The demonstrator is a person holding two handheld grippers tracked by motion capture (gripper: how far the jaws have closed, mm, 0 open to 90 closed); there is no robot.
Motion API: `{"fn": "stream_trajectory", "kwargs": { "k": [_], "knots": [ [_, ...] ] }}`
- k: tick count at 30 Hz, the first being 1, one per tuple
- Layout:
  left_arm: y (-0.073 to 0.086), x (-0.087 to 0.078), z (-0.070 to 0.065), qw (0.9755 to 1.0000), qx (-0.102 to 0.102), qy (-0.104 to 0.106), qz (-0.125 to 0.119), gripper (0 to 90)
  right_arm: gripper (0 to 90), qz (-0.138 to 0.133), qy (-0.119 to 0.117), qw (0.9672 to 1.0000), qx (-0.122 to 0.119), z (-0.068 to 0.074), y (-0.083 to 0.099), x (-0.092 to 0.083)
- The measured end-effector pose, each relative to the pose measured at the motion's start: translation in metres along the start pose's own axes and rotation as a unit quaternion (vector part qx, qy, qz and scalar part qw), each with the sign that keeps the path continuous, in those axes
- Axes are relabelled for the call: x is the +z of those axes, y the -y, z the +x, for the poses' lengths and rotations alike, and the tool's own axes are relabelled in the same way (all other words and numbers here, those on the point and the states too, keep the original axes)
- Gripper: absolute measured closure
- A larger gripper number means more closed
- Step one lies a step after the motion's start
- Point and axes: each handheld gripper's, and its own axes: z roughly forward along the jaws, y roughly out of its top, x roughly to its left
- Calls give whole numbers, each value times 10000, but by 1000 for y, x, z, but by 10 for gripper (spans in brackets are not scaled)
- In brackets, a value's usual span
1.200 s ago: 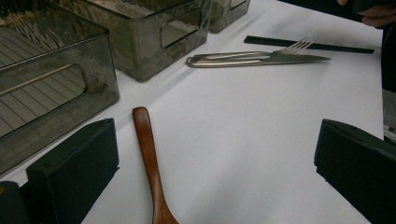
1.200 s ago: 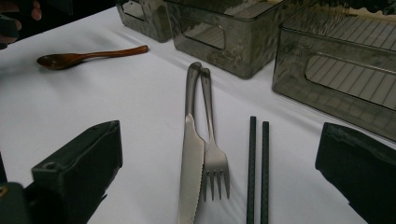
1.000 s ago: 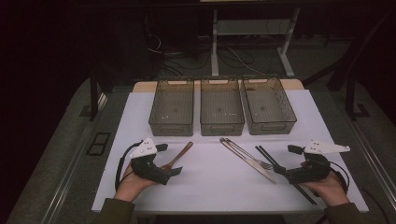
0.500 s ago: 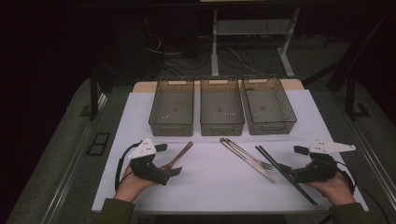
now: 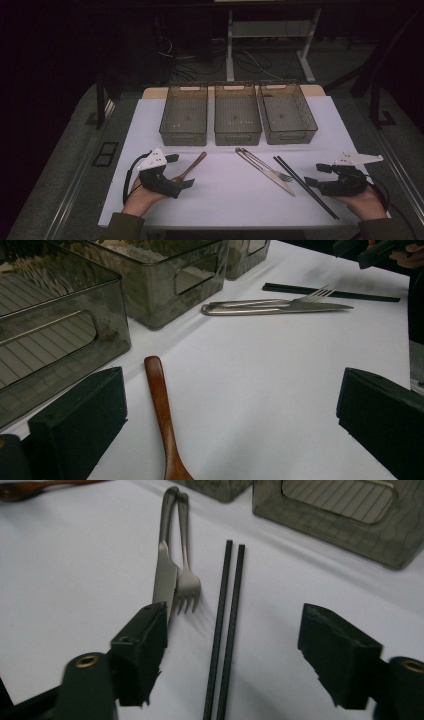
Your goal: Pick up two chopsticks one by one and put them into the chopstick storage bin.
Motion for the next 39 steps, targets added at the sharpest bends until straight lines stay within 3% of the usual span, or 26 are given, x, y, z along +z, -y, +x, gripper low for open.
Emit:
{"fn": "stream_trajectory", "kwargs": {
  "k": [7,11,16,24,39],
  "knots": [
    [0,0,0,10000,-24,-12,2,0,425,331,-8,9995,6,-3,4,5],
    [1,0,0,10000,-20,-10,-9,0,527,485,186,9986,-64,-2,4,8],
    [1,0,0,10000,-16,-9,-8,0,611,570,160,9982,-24,-2,3,9],
    [2,1,-1,10000,-21,4,17,0,740,980,87,9951,19,0,3,17],
    [2,0,0,10000,-20,-13,2,0,827,1330,107,9910,-55,6,3,22]
  ]
}}
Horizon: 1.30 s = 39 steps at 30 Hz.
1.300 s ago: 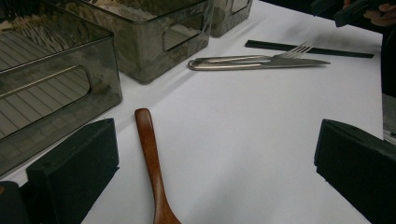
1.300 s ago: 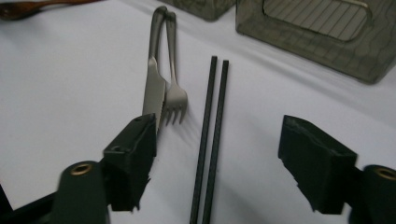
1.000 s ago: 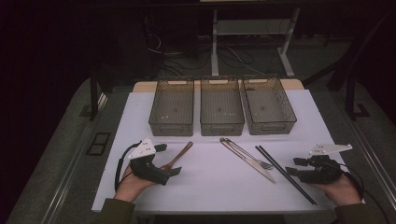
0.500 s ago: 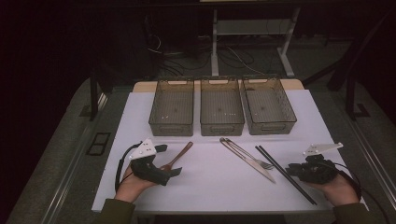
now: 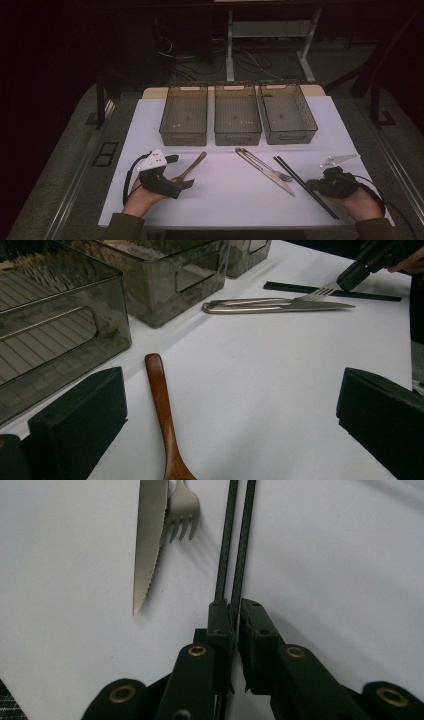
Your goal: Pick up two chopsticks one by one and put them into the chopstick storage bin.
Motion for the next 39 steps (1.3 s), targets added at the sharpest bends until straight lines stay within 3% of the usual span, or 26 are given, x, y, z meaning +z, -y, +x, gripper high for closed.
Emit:
{"fn": "stream_trajectory", "kwargs": {
  "k": [17,28,36,39],
  "knots": [
    [0,0,0,10000,-6,-14,4,0,837,126,116,9998,-135,1,0,3],
    [0,1,0,10000,2,-6,17,0,840,296,363,9986,-245,-7,-2,2],
    [0,0,0,10000,-2,-8,3,0,815,81,183,9995,-228,-11,3,2],
    [0,0,0,10000,1,-15,2,0,816,25,221,9991,-356,-10,5,2]
  ]
}}
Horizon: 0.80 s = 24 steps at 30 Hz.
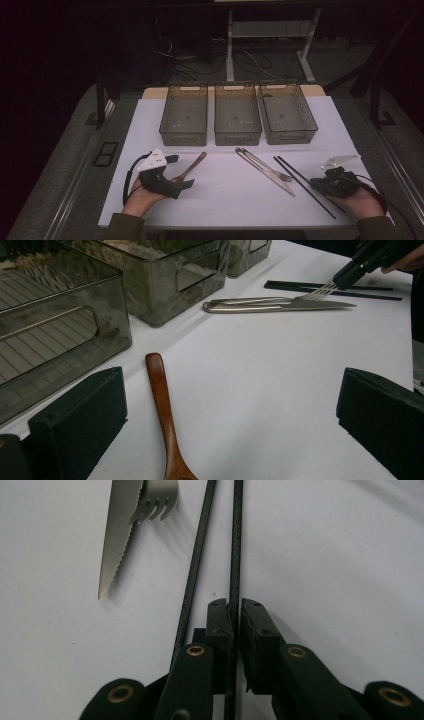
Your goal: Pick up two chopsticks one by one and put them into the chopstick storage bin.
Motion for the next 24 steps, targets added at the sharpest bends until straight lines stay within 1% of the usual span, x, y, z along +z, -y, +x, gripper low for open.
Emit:
{"fn": "stream_trajectory", "kwargs": {
  "k": [1,3,6,9,12,13,14,15,17,19,20,23,24],
  "knots": [
    [0,0,0,10000,-1,-2,1,0,817,-12,5,10000,-35,1,0,0],
    [0,0,0,10000,5,1,2,0,826,4,14,10000,13,1,0,0],
    [0,0,0,10000,7,9,4,0,832,1,60,9999,-88,2,0,0],
    [0,1,0,10000,11,13,20,0,845,25,67,10000,-8,2,0,1],
    [0,1,0,10000,14,12,14,0,847,-21,63,10000,5,2,1,1],
    [0,1,0,10000,15,12,18,0,850,-17,81,10000,-43,2,1,1],
    [0,1,0,10000,16,9,20,0,851,-19,104,9999,-40,3,1,1],
    [0,1,0,10000,10,8,17,0,854,-20,107,9999,18,3,1,1],
    [0,1,0,10000,12,9,23,0,854,-20,110,9999,-3,3,1,0],
    [0,1,0,10000,20,7,26,0,854,-25,95,9999,23,2,1,0],
    [0,1,0,10000,17,9,19,0,854,-37,42,9999,93,2,1,0],
    [0,1,0,10000,12,8,7,0,854,-78,-39,9999,113,-2,2,0],
    [0,1,0,10000,12,10,10,0,854,-81,-68,9998,172,-2,2,-1]
  ]
}}
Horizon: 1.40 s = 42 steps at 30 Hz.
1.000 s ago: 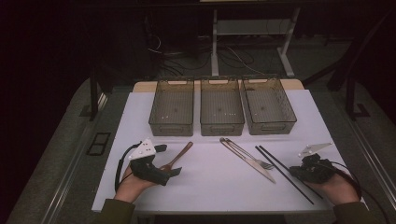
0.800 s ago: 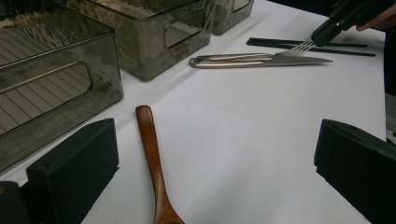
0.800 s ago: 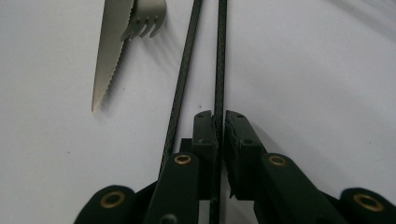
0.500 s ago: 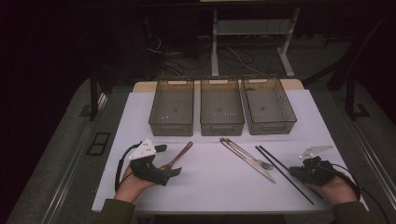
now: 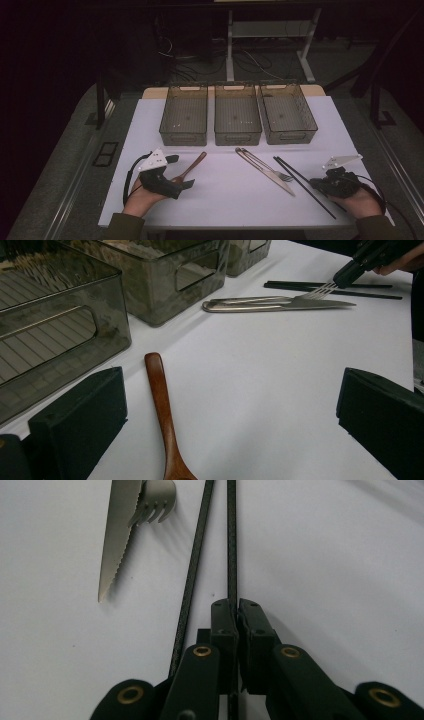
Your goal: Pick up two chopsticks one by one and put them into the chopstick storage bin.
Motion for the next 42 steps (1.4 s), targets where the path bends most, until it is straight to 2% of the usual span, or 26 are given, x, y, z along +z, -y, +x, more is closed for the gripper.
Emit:
{"fn": "stream_trajectory", "kwargs": {
  "k": [5,8,16,24,29,33,42],
  "knots": [
    [0,0,0,10000,2,-1,2,0,854,-19,-79,10000,55,-1,1,-1],
    [0,0,0,10000,5,1,7,0,854,-184,-83,9998,79,-4,1,-6],
    [0,0,0,10000,15,-1,17,0,854,-373,-122,9991,150,-5,1,-12],
    [0,0,0,10000,14,-2,9,0,853,-610,-156,9980,105,-4,-2,-19],
    [0,0,0,10000,7,-7,11,0,853,-872,-224,9959,93,-4,-5,-30],
    [0,1,0,10000,2,-7,9,0,853,-976,-249,9949,46,-3,-10,-33],
    [0,2,-1,10000,24,7,43,0,853,-1343,-467,9898,3,-3,-29,-39]
  ]
}}
